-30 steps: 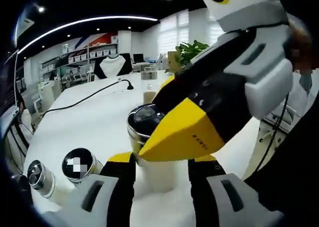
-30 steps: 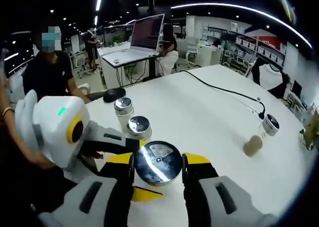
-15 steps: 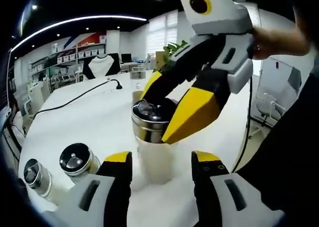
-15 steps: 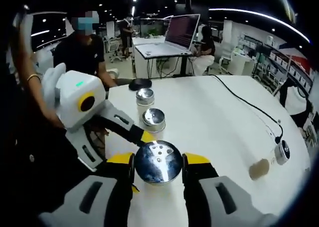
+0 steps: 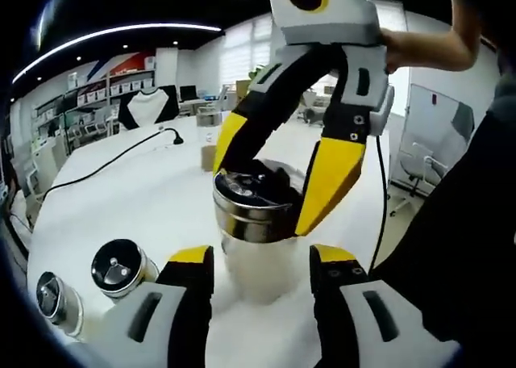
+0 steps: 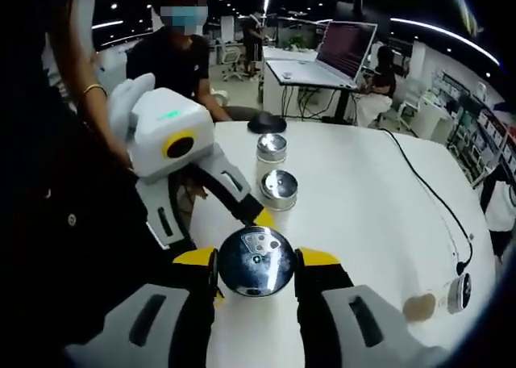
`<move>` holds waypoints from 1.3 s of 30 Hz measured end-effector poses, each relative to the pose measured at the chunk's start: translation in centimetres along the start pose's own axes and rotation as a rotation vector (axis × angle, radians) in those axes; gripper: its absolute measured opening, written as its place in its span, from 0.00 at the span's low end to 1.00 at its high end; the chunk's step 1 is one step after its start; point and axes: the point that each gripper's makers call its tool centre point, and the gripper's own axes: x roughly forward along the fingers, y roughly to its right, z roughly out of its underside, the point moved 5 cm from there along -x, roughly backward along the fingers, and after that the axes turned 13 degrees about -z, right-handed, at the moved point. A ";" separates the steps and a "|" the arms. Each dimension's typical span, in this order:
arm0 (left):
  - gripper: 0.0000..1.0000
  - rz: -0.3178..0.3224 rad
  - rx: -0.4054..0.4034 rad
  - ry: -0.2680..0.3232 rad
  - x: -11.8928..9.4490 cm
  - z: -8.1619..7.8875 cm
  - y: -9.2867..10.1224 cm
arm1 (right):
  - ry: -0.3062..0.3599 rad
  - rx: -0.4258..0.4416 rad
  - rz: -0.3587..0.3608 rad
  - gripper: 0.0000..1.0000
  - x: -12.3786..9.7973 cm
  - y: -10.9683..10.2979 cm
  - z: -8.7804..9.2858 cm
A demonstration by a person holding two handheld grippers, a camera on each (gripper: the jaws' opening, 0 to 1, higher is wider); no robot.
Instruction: Rotate the seasoning bottle until the label or dispensing opening points toward the visible target arrow and the bottle remains upright within the marked orientation range
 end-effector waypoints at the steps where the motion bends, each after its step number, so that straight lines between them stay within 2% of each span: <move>1: 0.51 0.007 0.000 0.002 0.0 -0.1 0.0 | -0.005 -0.010 -0.012 0.36 0.0 -0.2 0.0; 7: 0.48 0.068 0.020 0.001 0.3 -0.3 0.2 | -0.008 -0.029 -0.032 0.36 0.1 -0.3 -0.2; 13: 0.47 0.070 -0.005 -0.014 0.8 0.1 0.2 | 0.006 -0.019 -0.016 0.36 0.1 -0.3 -0.2; 18: 0.42 0.058 -0.013 -0.011 0.7 0.2 0.5 | 0.029 0.025 0.026 0.36 0.1 -0.4 -0.1; 22: 0.42 0.032 -0.035 -0.014 0.7 0.2 0.5 | 0.060 0.085 0.093 0.36 0.0 -0.5 -0.1; 27: 0.43 -0.084 -0.122 -0.021 0.8 0.3 0.6 | 0.133 0.262 0.235 0.36 -0.2 -0.7 0.0; 29: 0.43 -0.097 -0.128 -0.034 0.8 0.3 0.8 | 0.146 0.294 0.271 0.36 -0.1 -0.7 -0.1; 31: 0.42 -0.109 -0.098 -0.048 0.9 0.2 0.8 | 0.157 0.327 0.319 0.36 0.0 -0.7 -0.2; 34: 0.42 -0.120 -0.114 -0.060 0.9 0.3 0.8 | 0.171 0.387 0.386 0.36 0.3 -0.8 -0.3; 36: 0.42 -0.127 -0.122 -0.071 1.0 0.3 0.9 | 0.185 0.424 0.403 0.38 0.5 -0.8 -0.5; 39: 0.42 -0.133 -0.122 -0.077 1.0 0.3 1.0 | 0.173 0.426 0.424 0.37 0.6 -0.7 -0.4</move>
